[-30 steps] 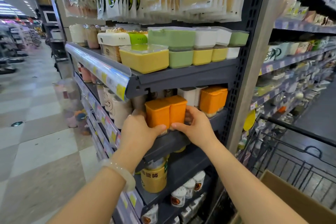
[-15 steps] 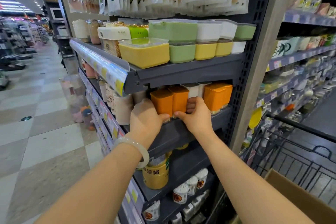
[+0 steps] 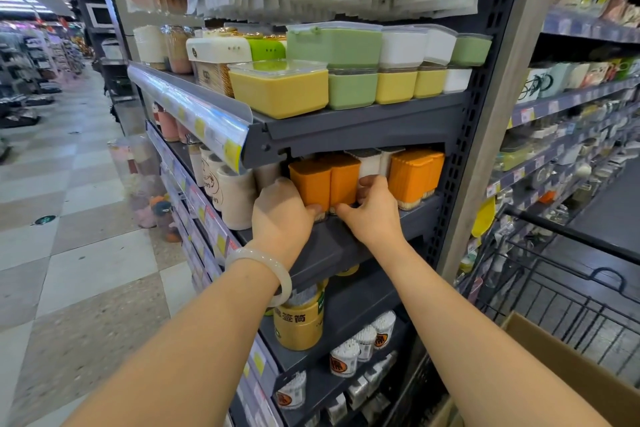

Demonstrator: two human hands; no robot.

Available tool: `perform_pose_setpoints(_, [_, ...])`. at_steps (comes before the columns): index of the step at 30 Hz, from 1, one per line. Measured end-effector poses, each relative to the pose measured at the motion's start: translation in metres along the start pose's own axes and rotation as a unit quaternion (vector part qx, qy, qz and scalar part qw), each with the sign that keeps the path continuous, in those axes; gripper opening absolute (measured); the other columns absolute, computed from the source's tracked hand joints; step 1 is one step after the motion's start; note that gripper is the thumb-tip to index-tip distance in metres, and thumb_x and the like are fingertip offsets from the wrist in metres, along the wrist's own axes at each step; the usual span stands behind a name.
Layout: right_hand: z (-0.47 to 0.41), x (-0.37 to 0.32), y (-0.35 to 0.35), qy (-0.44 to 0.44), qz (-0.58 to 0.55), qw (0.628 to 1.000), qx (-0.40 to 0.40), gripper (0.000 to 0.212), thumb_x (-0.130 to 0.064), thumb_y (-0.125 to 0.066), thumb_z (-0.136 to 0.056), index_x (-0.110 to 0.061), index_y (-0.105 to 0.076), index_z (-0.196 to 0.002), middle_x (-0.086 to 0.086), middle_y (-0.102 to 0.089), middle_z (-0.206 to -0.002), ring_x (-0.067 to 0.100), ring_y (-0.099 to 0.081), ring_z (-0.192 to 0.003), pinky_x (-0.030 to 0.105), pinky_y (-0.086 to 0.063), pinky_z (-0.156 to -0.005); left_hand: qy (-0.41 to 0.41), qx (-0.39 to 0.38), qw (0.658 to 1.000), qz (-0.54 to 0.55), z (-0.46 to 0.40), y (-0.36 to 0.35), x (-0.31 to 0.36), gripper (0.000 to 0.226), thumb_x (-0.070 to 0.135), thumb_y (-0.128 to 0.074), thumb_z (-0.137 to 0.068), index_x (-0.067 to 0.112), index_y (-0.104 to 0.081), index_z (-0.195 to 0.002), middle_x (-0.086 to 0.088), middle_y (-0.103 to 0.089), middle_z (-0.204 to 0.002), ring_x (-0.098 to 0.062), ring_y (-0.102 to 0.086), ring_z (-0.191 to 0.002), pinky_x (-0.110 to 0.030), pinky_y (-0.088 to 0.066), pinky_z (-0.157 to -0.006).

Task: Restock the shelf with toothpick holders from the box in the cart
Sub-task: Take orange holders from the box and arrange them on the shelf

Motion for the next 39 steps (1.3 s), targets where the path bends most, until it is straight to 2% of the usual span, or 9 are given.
perform_pose_setpoints(12, [0.012, 0.001, 0.015, 0.009, 0.080, 0.997, 0.024, 0.071, -0.042, -0.079, -0.071, -0.009, -0.047, -0.126, 0.008, -0.059, -0.121, 0.026, -0.053, -0.115, 0.045, -0.046, -0.095, -0.028, -0.060, 0.998, -0.015, 0.028, 0.019, 0.010, 0.041, 0.043, -0.061, -0.087, 0.009, -0.055, -0.108, -0.009, -0.060, -0.109, -0.026, -0.059, -0.100, -0.030, -0.041, -0.074])
perform_pose_setpoints(14, [0.022, 0.002, 0.024, 0.030, 0.092, 0.995, 0.031, 0.061, -0.038, -0.076, -0.076, -0.009, -0.051, -0.123, 0.008, -0.057, -0.122, 0.026, -0.050, -0.117, 0.042, -0.044, -0.096, -0.052, -0.037, 0.998, -0.019, 0.044, 0.034, 0.022, 0.037, 0.042, -0.056, -0.091, 0.012, -0.055, -0.112, -0.007, -0.058, -0.112, -0.025, -0.057, -0.103, -0.031, -0.042, -0.075])
perform_pose_setpoints(17, [0.042, 0.007, 0.035, 0.049, 0.128, 0.990, 0.027, 0.043, -0.025, -0.070, -0.082, -0.011, -0.055, -0.120, 0.008, -0.056, -0.120, 0.026, -0.049, -0.115, 0.038, -0.043, -0.096, -0.161, -0.030, 0.987, 0.003, 0.076, 0.039, 0.060, 0.028, 0.032, -0.051, -0.095, 0.016, -0.052, -0.118, -0.002, -0.051, -0.118, -0.021, -0.051, -0.110, -0.030, -0.041, -0.078])
perform_pose_setpoints(22, [0.083, 0.032, 0.060, 0.037, 0.206, 0.978, -0.022, 0.031, -0.012, -0.060, -0.086, -0.011, -0.059, -0.118, 0.004, -0.058, -0.114, 0.022, -0.053, -0.108, 0.027, -0.039, -0.084, -0.277, -0.146, 0.949, 0.028, 0.123, -0.009, 0.103, 0.036, 0.011, -0.048, -0.095, 0.010, -0.042, -0.130, -0.007, -0.046, -0.127, -0.025, -0.047, -0.116, -0.032, -0.042, -0.082])
perform_pose_setpoints(25, [0.118, 0.073, 0.071, -0.006, 0.251, 0.965, -0.071, 0.032, -0.011, -0.060, -0.087, -0.009, -0.059, -0.119, 0.005, -0.060, -0.113, 0.024, -0.055, -0.109, 0.032, -0.044, -0.090, -0.313, -0.224, 0.922, 0.027, 0.157, -0.053, 0.109, 0.032, 0.012, -0.048, -0.095, 0.008, -0.044, -0.127, -0.010, -0.046, -0.124, -0.027, -0.046, -0.114, -0.032, -0.039, -0.077])
perform_pose_setpoints(30, [0.197, 0.171, 0.069, -0.107, 0.325, 0.925, -0.165, 0.038, -0.019, -0.061, -0.087, -0.014, -0.055, -0.125, 0.006, -0.058, -0.120, 0.029, -0.053, -0.115, 0.035, -0.046, -0.090, -0.293, -0.375, 0.879, -0.011, 0.213, -0.146, 0.097, 0.026, 0.021, -0.053, -0.094, 0.009, -0.047, -0.116, -0.011, -0.048, -0.122, -0.030, -0.048, -0.114, -0.039, -0.043, -0.087])
perform_pose_setpoints(33, [0.237, 0.223, 0.067, -0.157, 0.329, 0.907, -0.209, 0.026, -0.017, -0.056, -0.088, -0.017, -0.055, -0.114, 0.006, -0.050, -0.099, 0.027, -0.051, -0.094, 0.033, -0.041, -0.073, -0.273, -0.451, 0.849, -0.025, 0.249, -0.198, 0.087, 0.025, 0.019, -0.052, -0.095, 0.010, -0.048, -0.117, -0.011, -0.048, -0.123, -0.031, -0.048, -0.114, -0.040, -0.045, -0.086])
perform_pose_setpoints(37, [0.271, 0.287, 0.053, -0.214, 0.313, 0.883, -0.276, 0.040, -0.017, -0.057, -0.088, -0.009, -0.050, -0.127, 0.015, -0.055, -0.120, 0.033, -0.052, -0.110, 0.036, -0.047, -0.084, -0.247, -0.521, 0.814, -0.066, 0.288, -0.253, 0.073, 0.035, 0.019, -0.049, -0.097, 0.010, -0.045, -0.131, -0.011, -0.046, -0.132, -0.029, -0.049, -0.118, -0.037, -0.047, -0.092])
perform_pose_setpoints(39, [0.286, 0.320, 0.043, -0.246, 0.303, 0.870, -0.301, 0.044, -0.013, -0.056, -0.087, -0.011, -0.047, -0.129, 0.017, -0.056, -0.123, 0.034, -0.052, -0.114, 0.038, -0.047, -0.089, -0.231, -0.559, 0.792, -0.084, 0.306, -0.277, 0.067, 0.025, 0.017, -0.047, -0.097, 0.009, -0.053, -0.120, -0.012, -0.052, -0.128, -0.029, -0.053, -0.114, -0.037, -0.049, -0.090])
Point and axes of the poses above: each hand's wrist, its own z-axis away from the middle knuckle, its own y-axis out of the back of the hand, x = y × z, the point moved 8 cm from there along -z, towards the middle knuckle
